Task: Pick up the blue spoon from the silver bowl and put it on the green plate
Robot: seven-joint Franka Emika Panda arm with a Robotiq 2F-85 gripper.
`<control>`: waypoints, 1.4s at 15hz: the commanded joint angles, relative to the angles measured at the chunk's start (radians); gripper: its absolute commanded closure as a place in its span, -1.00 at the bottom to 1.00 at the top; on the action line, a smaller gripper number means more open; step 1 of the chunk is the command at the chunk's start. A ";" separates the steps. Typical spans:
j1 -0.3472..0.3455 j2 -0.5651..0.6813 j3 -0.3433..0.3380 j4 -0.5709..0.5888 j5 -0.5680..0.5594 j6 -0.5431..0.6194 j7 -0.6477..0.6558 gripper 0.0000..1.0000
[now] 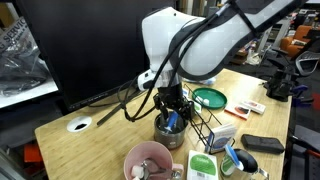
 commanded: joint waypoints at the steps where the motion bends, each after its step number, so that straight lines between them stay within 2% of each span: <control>1: -0.015 0.024 0.016 0.051 -0.008 -0.057 -0.040 -0.71; 12: -0.017 0.092 0.018 0.130 -0.001 -0.090 -0.081 -0.77; 13: -0.017 0.100 0.019 0.142 0.000 -0.092 -0.085 -0.70; 17: -0.017 0.122 0.017 0.180 -0.001 -0.109 -0.102 -0.15; 20: -0.016 0.133 0.017 0.197 -0.001 -0.121 -0.112 0.00; 21: -0.017 0.134 0.018 0.199 0.000 -0.127 -0.116 -0.03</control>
